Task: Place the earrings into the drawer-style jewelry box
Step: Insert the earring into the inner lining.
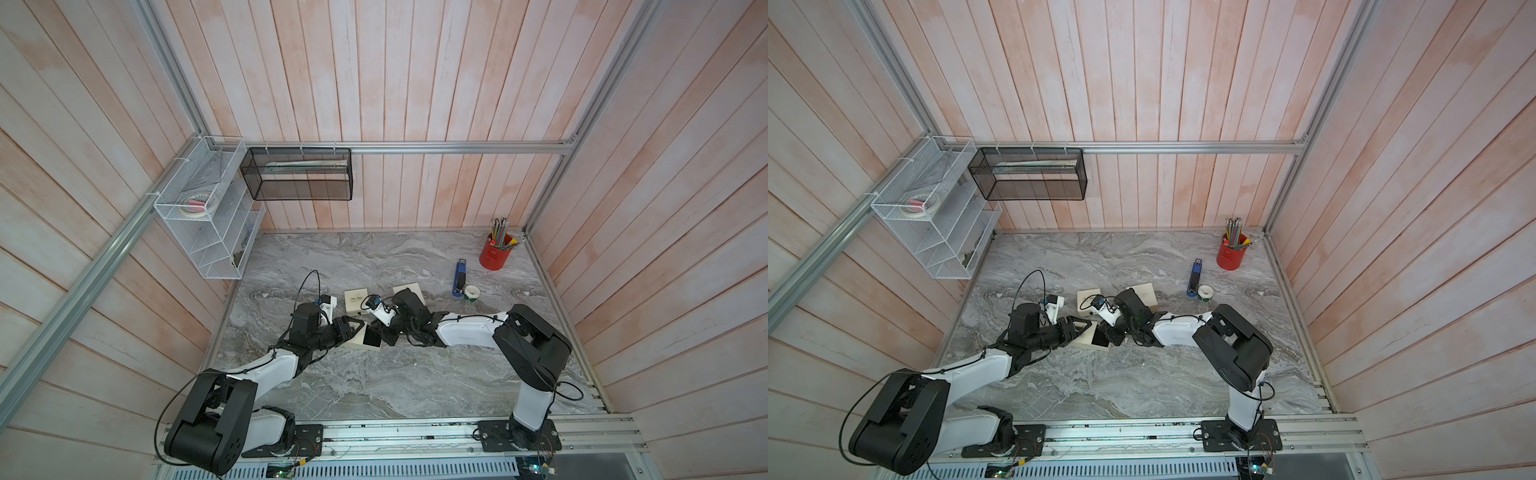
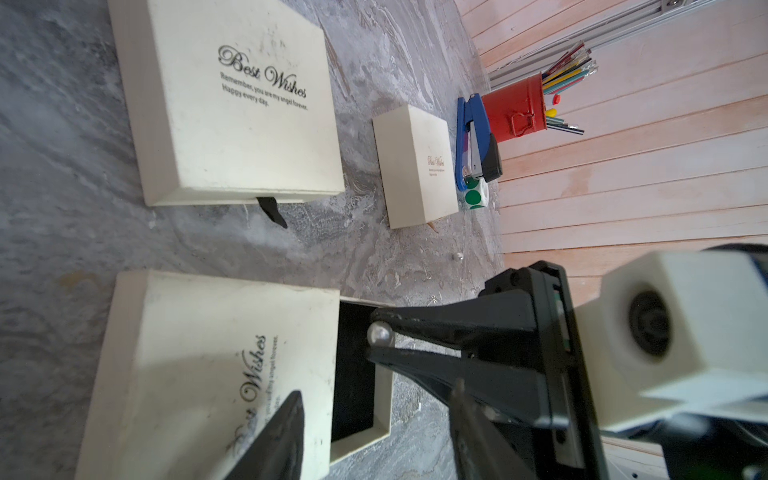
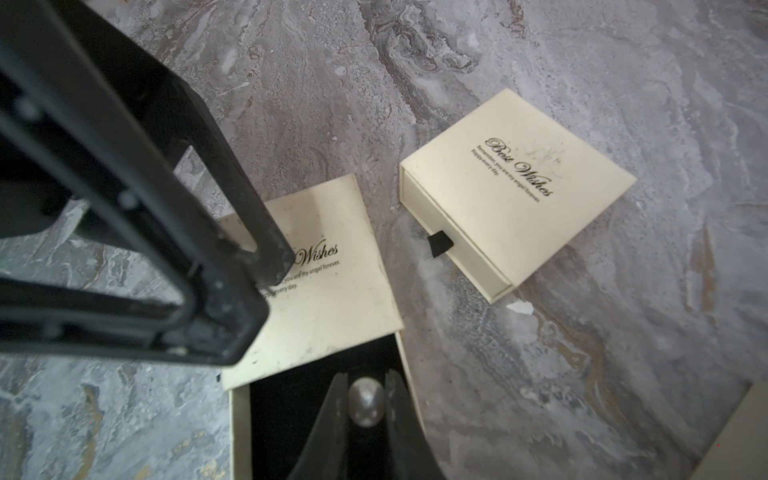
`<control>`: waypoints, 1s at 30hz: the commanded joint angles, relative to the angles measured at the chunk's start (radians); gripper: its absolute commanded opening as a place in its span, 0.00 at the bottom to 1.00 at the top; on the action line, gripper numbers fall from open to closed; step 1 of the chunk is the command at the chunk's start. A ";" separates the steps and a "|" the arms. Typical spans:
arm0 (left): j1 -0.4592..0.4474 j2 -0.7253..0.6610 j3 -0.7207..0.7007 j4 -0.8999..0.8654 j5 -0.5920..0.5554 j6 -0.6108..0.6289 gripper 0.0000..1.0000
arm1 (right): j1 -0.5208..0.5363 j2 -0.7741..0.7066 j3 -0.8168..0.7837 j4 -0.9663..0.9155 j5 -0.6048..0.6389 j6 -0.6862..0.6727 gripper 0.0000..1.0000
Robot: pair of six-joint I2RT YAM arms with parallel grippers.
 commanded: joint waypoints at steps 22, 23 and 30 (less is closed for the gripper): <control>0.005 0.052 -0.003 0.041 0.049 0.031 0.56 | 0.005 0.051 0.030 -0.047 0.020 0.001 0.00; 0.006 0.054 -0.003 0.042 0.049 0.032 0.56 | 0.006 0.051 0.030 -0.049 0.020 0.000 0.00; 0.005 0.055 -0.005 0.035 0.046 0.033 0.56 | 0.008 0.049 0.029 -0.084 0.029 -0.006 0.00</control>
